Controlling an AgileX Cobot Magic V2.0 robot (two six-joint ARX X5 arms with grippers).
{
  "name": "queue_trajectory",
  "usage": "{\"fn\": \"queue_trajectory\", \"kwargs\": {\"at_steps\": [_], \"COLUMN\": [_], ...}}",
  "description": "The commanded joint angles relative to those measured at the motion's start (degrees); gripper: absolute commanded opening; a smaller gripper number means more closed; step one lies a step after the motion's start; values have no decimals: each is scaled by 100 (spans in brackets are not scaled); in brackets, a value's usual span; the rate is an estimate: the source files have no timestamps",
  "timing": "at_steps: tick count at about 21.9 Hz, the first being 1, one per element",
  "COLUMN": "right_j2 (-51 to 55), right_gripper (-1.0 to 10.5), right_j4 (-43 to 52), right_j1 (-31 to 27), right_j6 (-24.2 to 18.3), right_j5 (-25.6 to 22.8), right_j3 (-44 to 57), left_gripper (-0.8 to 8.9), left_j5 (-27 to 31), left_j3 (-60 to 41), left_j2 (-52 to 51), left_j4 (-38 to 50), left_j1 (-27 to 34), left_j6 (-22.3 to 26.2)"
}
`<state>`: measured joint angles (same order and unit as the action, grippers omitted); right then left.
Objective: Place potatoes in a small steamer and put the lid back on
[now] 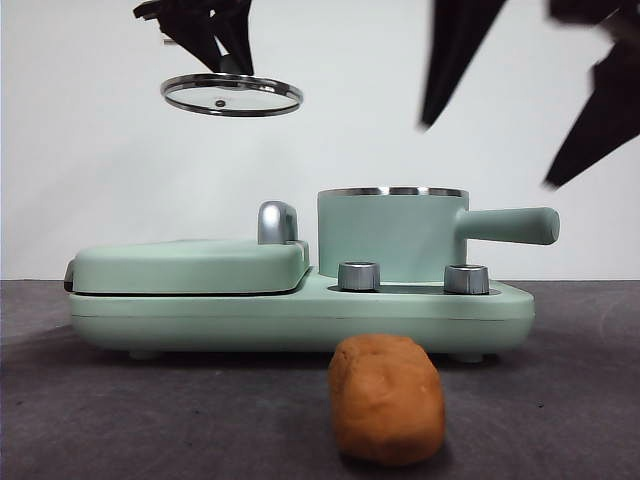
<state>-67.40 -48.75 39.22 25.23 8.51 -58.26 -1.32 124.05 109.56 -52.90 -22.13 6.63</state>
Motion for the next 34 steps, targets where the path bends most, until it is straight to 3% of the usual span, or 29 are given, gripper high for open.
{"fn": "queue_trajectory", "kwargs": {"at_steps": [1, 8, 14, 19, 21, 24, 26, 34], "right_j2": [-450, -1707, -2551, -2710, -2710, -2695, -2693, -2979], "right_gripper": [519, 519, 508, 161, 95, 96, 96, 96], "right_j4": [144, 645, 988, 1108, 1102, 997, 577, -835], "right_j1": [330, 885, 1110, 1172, 1169, 1110, 981, -284], "right_j6": [343, 632, 627, 625, 627, 627, 516, -763], "right_j5": [-146, -227, -219, -140, -79, 339, 442, 337], "right_j3": [-103, -103, -105, -107, -109, -339, -890, -3731], "left_gripper": [12, 12, 12, 12, 12, 12, 12, 12], "left_j5": [13, 9, 7, 7, 7, 7, 7, 7], "left_j3": [234, 234, 234, 234, 234, 232, 234, 232], "left_j2": [-59, -59, -59, -57, -57, -57, -57, -57], "left_j4": [138, 151, 170, 170, 166, 162, 151, 166], "left_j1": [81, 361, 439, 450, 450, 450, 481, 492], "left_j6": [-24, -35, -101, -116, -116, -114, -116, -131]}}
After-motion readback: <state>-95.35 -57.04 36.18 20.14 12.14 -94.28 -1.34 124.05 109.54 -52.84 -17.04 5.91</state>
